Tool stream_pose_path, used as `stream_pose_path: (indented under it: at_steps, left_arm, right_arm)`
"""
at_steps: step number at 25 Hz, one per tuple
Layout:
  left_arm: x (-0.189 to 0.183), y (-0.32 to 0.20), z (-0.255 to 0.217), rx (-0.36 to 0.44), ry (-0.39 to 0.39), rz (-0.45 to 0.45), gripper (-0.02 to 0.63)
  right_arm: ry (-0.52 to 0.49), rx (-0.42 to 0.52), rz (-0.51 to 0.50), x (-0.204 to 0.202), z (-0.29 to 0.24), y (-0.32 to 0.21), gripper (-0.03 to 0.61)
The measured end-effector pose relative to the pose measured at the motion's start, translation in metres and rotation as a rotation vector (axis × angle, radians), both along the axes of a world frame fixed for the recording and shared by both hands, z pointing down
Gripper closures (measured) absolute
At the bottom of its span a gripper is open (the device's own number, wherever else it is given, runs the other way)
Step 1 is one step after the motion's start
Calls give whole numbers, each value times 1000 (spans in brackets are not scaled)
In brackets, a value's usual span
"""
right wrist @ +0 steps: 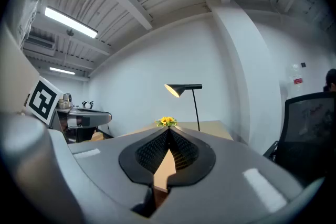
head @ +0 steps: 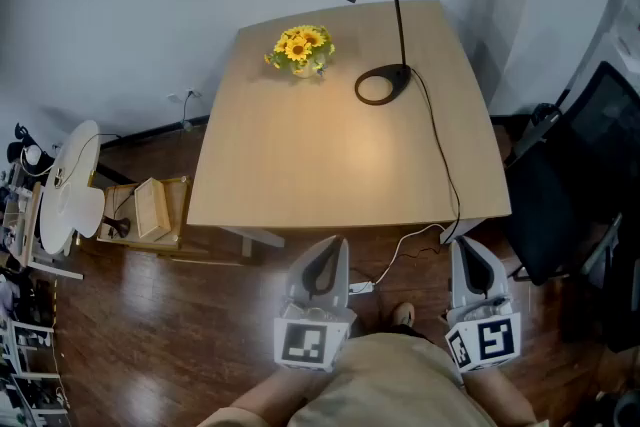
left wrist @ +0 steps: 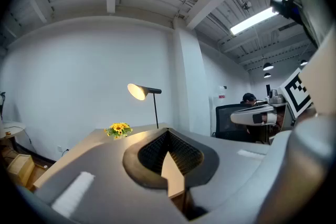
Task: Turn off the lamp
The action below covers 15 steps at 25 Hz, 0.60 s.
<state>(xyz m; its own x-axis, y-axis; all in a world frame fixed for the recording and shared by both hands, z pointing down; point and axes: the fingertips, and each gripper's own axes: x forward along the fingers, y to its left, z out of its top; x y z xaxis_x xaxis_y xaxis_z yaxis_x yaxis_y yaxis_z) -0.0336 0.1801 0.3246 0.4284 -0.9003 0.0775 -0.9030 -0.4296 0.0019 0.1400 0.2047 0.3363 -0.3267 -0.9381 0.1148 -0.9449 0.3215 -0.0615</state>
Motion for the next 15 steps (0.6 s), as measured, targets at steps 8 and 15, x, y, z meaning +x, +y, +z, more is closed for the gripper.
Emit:
stream_pose_path:
  at_steps: [8, 15]
  left_arm:
    - [-46, -12, 3, -4, -14, 75, 627]
    - [-95, -26, -6, 42, -9, 115, 627]
  right_arm:
    - [29, 1, 60, -48, -8, -2, 580]
    - [44, 17, 118, -86, -16, -13, 580]
